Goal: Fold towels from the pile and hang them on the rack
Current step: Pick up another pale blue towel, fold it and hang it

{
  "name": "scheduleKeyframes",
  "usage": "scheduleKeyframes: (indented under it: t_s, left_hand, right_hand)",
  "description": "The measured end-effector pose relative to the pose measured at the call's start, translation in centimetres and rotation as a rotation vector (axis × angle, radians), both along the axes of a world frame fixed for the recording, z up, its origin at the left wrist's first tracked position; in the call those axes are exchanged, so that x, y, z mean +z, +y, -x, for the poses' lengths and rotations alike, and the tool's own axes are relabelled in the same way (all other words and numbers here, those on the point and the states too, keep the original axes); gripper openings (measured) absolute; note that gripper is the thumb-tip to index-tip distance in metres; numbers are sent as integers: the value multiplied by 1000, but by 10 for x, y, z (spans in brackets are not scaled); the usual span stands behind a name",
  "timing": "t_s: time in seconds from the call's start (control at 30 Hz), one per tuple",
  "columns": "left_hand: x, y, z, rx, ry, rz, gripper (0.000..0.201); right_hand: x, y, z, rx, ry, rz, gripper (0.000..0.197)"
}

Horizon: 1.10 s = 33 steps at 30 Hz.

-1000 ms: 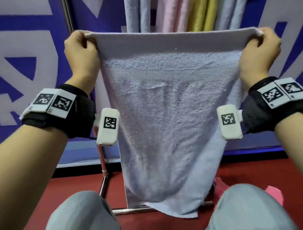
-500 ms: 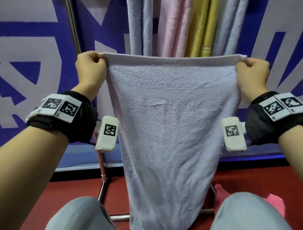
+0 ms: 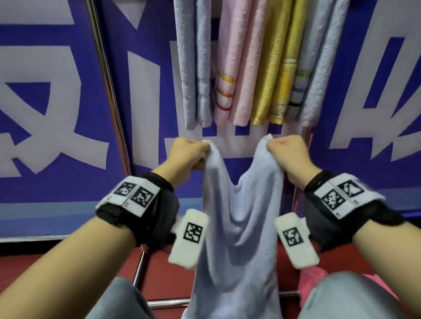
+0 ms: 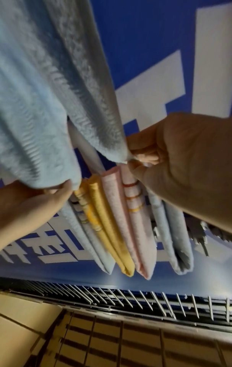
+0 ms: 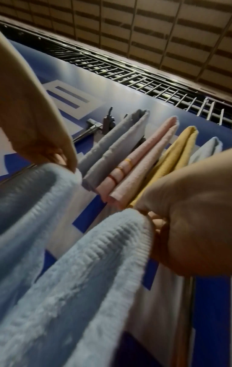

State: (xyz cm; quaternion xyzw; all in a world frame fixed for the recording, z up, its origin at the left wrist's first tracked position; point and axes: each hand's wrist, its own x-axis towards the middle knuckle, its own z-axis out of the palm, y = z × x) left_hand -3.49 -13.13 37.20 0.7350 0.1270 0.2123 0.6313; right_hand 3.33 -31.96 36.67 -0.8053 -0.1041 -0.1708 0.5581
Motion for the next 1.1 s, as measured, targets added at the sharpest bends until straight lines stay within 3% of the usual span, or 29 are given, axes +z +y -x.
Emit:
scheduleKeyframes:
  t_s: [0.07, 0.17, 0.27, 0.5, 0.67, 0.83, 0.97, 1.1]
  left_hand:
    - [-18, -13, -7, -60, 26, 64, 15]
    - [-46, -22, -19, -88, 49, 84, 25]
    - [-71, -25, -26, -114, 107, 90, 31]
    - [-119, -27, -43, -174, 193, 162, 20]
    - [-123, -29, -51, -158, 271, 96, 23]
    - [-126, -29, -58, -149, 281, 94, 44]
    - [-125, -26, -59, -157, 283, 73, 19]
    - [-129, -26, -59, -159, 275, 89, 24]
  right_hand:
    - [-18, 9, 4, 44, 4, 45, 50]
    - [-44, 17, 10, 77, -2, 139, 57]
    - [-68, 21, 9, 121, 18, 170, 51]
    - [-107, 37, -6, 173, 137, 138, 39]
    - [-121, 52, -20, 139, 109, 106, 29]
    - [-129, 63, -30, 91, 103, 136, 35]
    - [-129, 65, -28, 136, 118, 139, 36]
    - [-129, 65, -23, 155, 82, 143, 28]
